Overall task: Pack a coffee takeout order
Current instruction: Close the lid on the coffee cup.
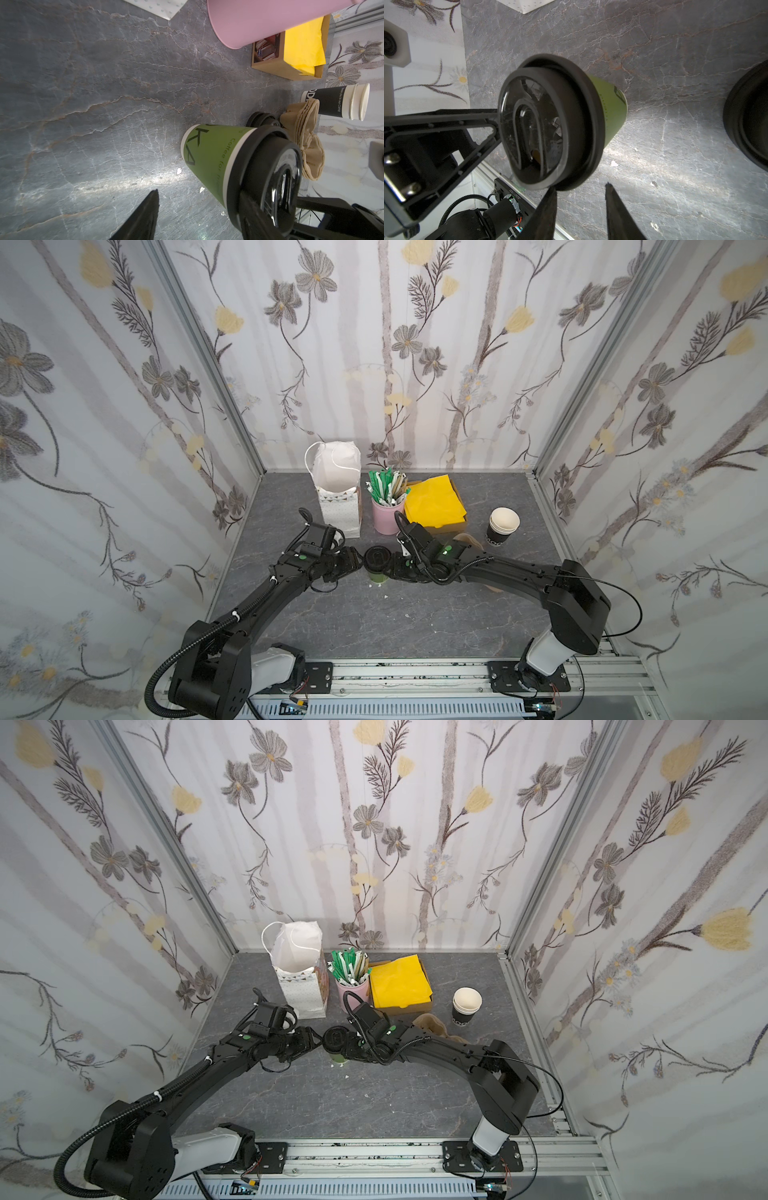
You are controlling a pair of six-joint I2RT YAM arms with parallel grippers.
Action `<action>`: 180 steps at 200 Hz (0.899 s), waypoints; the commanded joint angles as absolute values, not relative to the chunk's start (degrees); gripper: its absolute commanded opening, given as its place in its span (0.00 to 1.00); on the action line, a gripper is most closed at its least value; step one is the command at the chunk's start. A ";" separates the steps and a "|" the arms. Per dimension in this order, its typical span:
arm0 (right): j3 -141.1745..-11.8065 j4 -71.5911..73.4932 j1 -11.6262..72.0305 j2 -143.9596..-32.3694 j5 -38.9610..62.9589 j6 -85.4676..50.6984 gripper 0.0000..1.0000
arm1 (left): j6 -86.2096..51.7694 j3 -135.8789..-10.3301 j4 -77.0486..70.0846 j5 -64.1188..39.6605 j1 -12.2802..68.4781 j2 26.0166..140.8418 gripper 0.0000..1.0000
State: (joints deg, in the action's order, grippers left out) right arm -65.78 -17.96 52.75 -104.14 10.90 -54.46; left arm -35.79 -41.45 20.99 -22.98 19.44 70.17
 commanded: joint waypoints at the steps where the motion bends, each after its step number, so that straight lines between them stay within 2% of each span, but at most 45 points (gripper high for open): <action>1: -65.39 -16.22 52.65 -104.06 10.41 -55.72 0.39 | -35.07 -41.52 21.27 -22.93 19.51 70.49 0.63; 180: -61.35 -12.75 50.99 -103.82 14.06 -57.93 0.39 | -34.75 -41.92 21.33 -22.95 19.56 70.76 0.63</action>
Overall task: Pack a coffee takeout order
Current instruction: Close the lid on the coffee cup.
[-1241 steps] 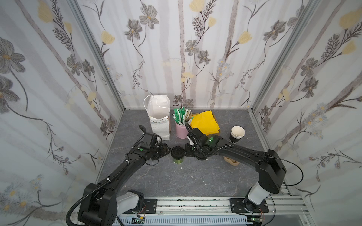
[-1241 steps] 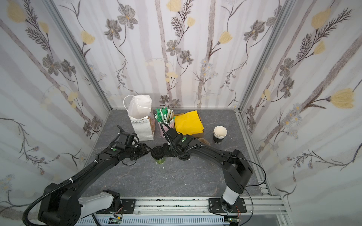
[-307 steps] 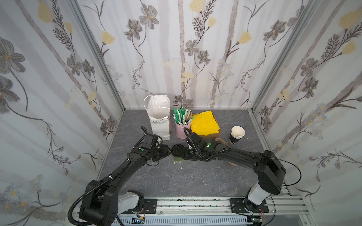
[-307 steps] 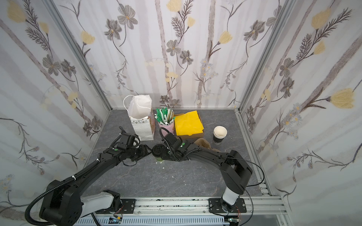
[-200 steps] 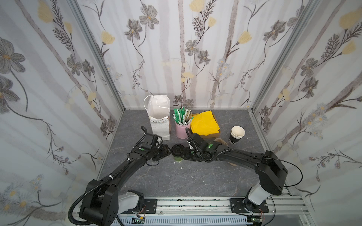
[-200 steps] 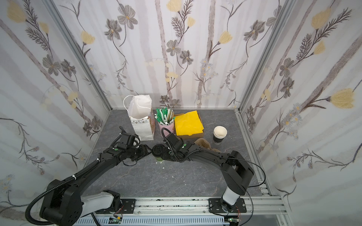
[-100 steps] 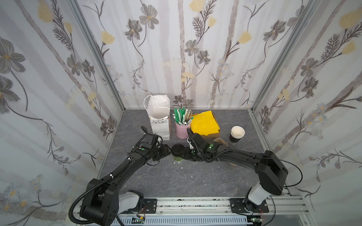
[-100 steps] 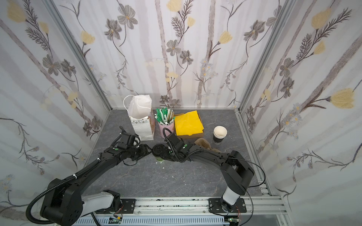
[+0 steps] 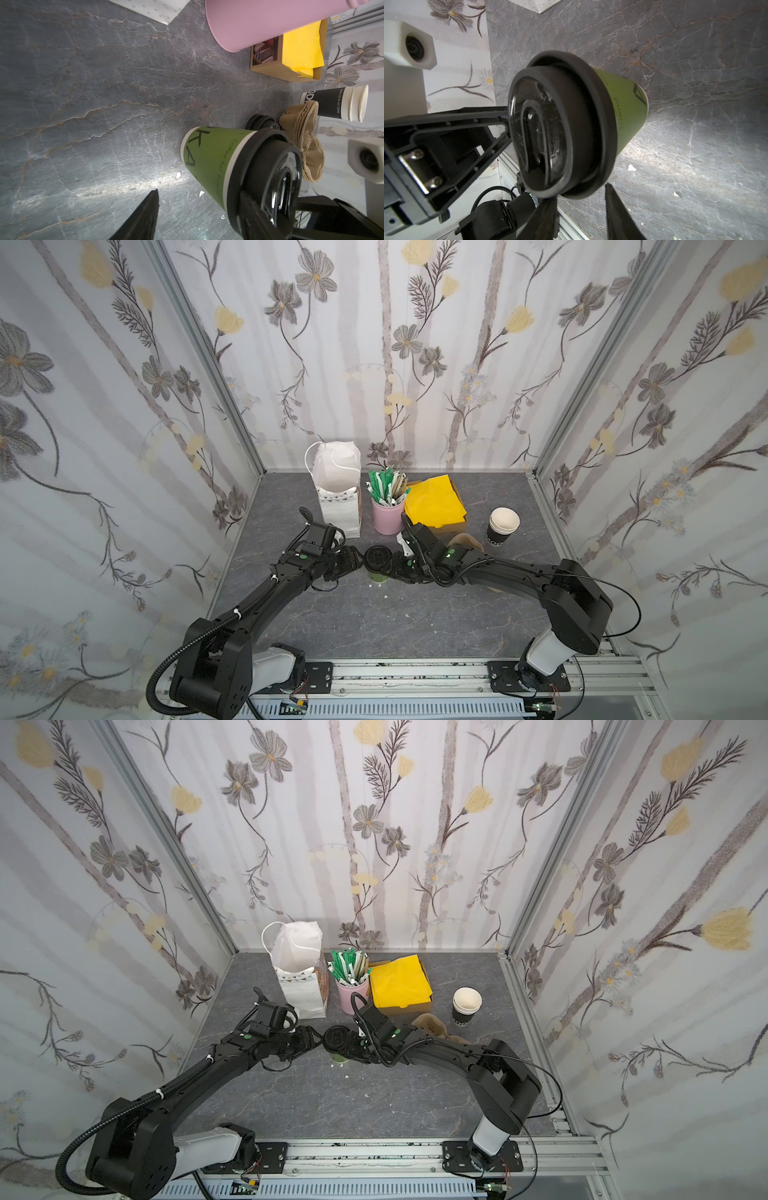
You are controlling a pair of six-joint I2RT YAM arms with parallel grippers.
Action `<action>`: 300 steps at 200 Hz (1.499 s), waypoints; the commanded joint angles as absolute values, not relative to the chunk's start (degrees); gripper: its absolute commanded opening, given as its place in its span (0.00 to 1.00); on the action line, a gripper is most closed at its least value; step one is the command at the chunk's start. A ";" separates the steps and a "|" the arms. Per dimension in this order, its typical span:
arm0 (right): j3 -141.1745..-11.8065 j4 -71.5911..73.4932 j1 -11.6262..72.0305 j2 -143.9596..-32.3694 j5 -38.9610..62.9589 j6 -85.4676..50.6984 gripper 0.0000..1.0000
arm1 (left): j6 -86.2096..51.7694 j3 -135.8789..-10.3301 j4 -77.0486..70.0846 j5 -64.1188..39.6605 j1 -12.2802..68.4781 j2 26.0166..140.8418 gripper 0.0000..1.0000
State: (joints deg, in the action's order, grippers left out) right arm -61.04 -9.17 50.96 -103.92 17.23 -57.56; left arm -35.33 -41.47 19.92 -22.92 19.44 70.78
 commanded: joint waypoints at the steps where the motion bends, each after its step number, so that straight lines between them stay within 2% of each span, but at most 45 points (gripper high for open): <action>1: -61.44 -12.79 50.98 -103.81 14.02 -57.88 0.39 | -34.74 -41.92 21.30 -22.99 19.58 70.75 0.63; 51: -65.43 -15.37 51.14 -102.88 11.33 -55.79 0.45 | -34.55 -43.45 21.28 -23.05 19.51 70.49 0.64; 113: -68.39 -21.16 51.46 -101.63 8.34 -52.94 0.46 | -34.58 -44.91 21.31 -23.56 19.59 69.53 0.65; 136: -70.00 -24.13 51.50 -100.45 5.25 -51.43 0.47 | -34.37 -45.50 21.35 -23.57 19.51 68.75 0.65; 153: -73.45 -27.33 51.81 -100.42 1.84 -48.98 0.51 | -34.30 -46.09 21.27 -22.49 19.51 67.25 0.66; 232: -96.13 -38.57 54.13 -113.19 -7.62 -36.69 0.66 | -34.09 -44.64 21.37 -19.02 19.45 60.29 0.69; 300: -100.77 -41.94 55.01 -119.22 -9.12 -34.22 0.72 | -36.23 -40.52 21.45 -15.67 19.34 56.36 0.72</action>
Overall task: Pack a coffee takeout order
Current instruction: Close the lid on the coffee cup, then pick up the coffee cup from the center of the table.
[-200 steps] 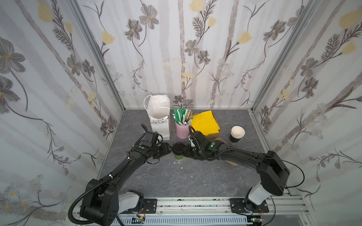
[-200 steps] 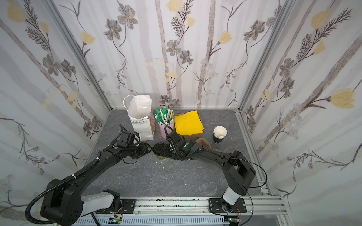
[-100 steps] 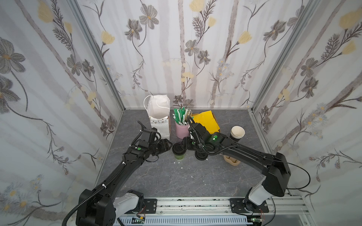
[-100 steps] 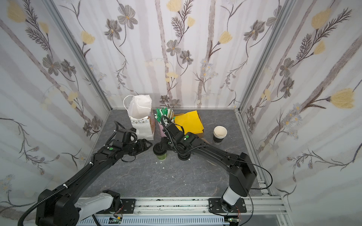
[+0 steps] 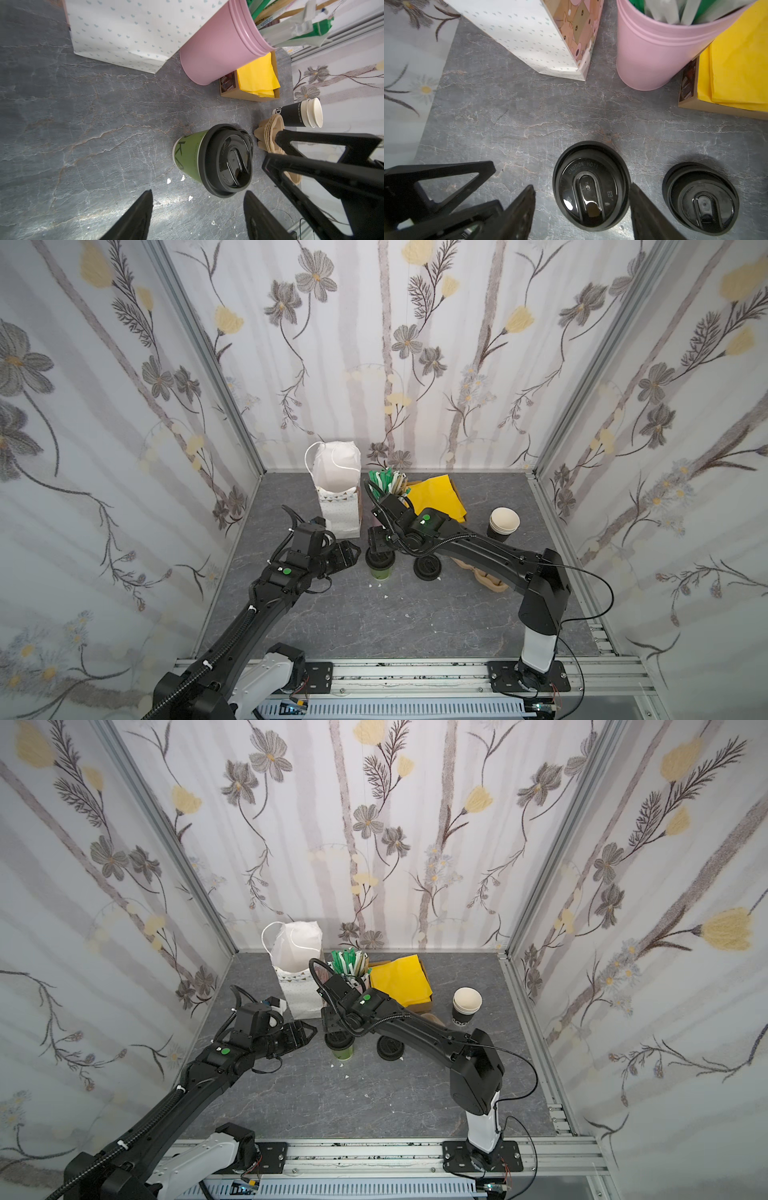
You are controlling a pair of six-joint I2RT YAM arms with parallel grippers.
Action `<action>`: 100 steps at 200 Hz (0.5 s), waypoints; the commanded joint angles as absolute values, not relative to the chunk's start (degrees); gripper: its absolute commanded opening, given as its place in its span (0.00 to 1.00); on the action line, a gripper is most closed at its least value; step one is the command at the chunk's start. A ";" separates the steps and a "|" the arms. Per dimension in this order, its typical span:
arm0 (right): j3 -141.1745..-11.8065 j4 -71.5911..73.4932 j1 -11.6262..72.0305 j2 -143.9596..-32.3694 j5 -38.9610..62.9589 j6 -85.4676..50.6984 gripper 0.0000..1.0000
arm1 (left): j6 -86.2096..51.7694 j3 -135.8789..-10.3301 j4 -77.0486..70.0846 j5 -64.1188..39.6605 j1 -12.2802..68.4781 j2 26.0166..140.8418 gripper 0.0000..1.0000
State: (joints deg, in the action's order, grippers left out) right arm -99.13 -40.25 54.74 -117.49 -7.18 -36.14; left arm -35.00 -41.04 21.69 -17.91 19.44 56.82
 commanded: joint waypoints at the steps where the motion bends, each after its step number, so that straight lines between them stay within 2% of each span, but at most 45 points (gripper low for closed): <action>1: -100.88 -42.06 55.02 -119.33 -9.13 -34.21 0.72 | -36.22 -40.52 21.45 -15.57 19.34 56.35 0.72; 24: -102.86 -44.24 55.18 -121.17 -9.81 -33.03 0.75 | -36.15 -40.61 21.45 -15.27 19.34 56.56 0.72; 46: -103.09 -44.91 55.28 -122.04 -9.87 -32.77 0.85 | -35.86 -40.66 21.45 -15.20 19.34 56.77 0.72; 100: -104.42 -45.68 56.21 -123.96 -9.34 -32.13 0.84 | -35.51 -40.58 21.45 -15.45 19.24 57.12 0.73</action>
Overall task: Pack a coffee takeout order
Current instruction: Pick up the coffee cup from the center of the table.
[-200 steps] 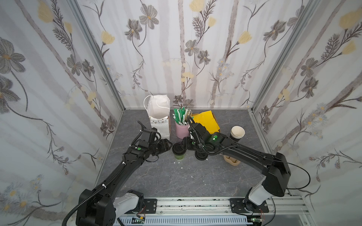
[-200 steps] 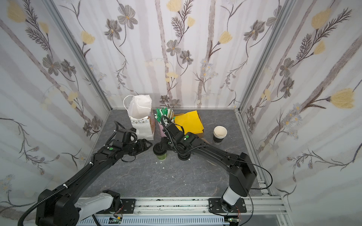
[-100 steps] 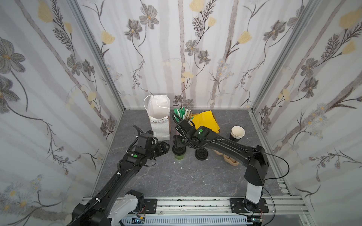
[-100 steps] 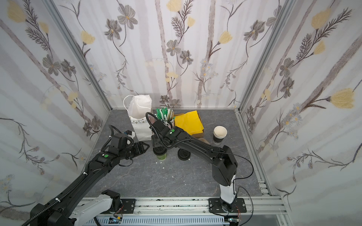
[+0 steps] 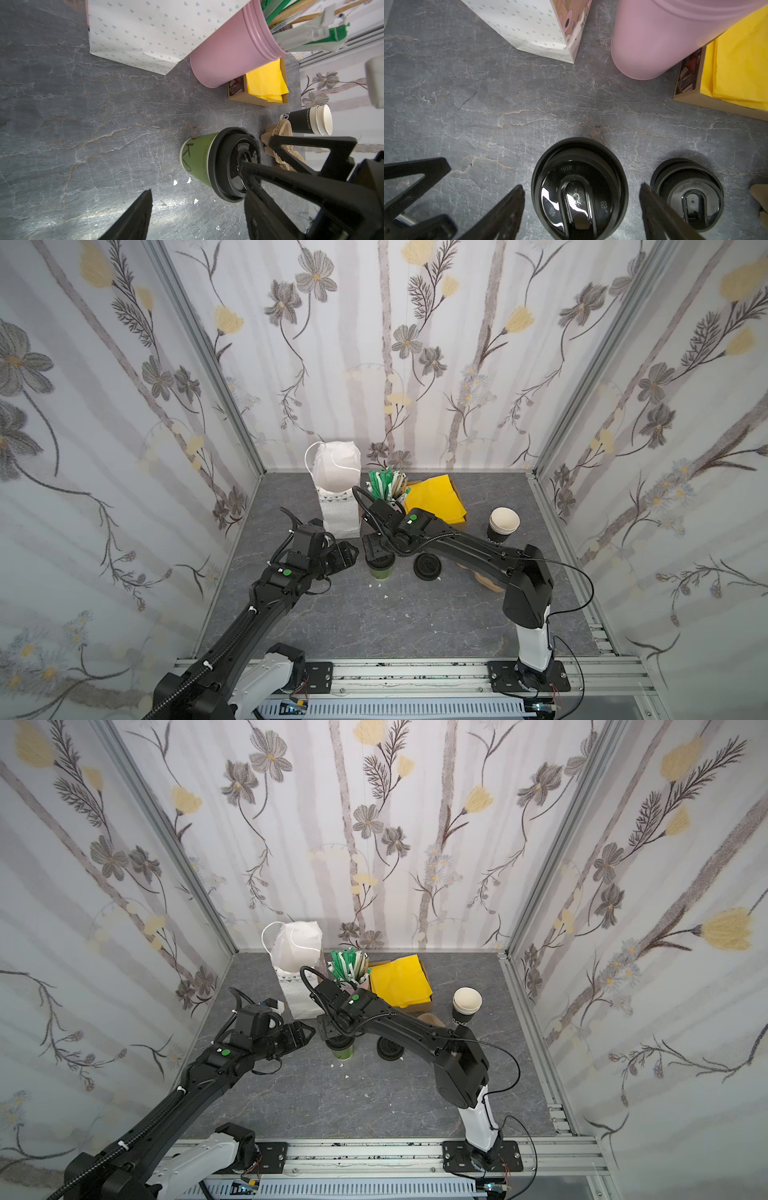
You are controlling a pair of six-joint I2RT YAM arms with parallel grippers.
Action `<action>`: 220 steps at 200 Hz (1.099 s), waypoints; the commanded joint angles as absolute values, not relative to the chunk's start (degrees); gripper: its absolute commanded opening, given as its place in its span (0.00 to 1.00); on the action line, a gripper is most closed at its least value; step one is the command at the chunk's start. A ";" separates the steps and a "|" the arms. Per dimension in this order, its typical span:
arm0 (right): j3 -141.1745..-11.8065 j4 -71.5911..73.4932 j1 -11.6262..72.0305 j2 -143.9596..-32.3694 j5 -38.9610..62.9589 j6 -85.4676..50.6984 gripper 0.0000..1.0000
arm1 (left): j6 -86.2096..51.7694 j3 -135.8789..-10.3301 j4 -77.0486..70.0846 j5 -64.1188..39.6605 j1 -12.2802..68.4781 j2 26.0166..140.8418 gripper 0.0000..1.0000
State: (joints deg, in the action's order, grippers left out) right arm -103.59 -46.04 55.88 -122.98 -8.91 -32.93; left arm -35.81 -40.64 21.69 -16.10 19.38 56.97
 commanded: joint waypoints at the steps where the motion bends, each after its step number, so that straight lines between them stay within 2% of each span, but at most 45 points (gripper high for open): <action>1: -104.46 -45.74 56.23 -123.99 -9.37 -32.11 0.84 | -35.51 -40.55 21.45 -15.46 19.24 57.12 0.73; 90: -105.03 -47.59 56.95 -126.06 -9.40 -31.41 0.77 | -35.16 -40.52 21.45 -15.81 19.16 57.39 0.73; 220: -107.44 -51.55 57.83 -128.66 -11.07 -29.66 0.77 | -35.17 -41.33 21.45 -16.70 19.16 58.27 0.73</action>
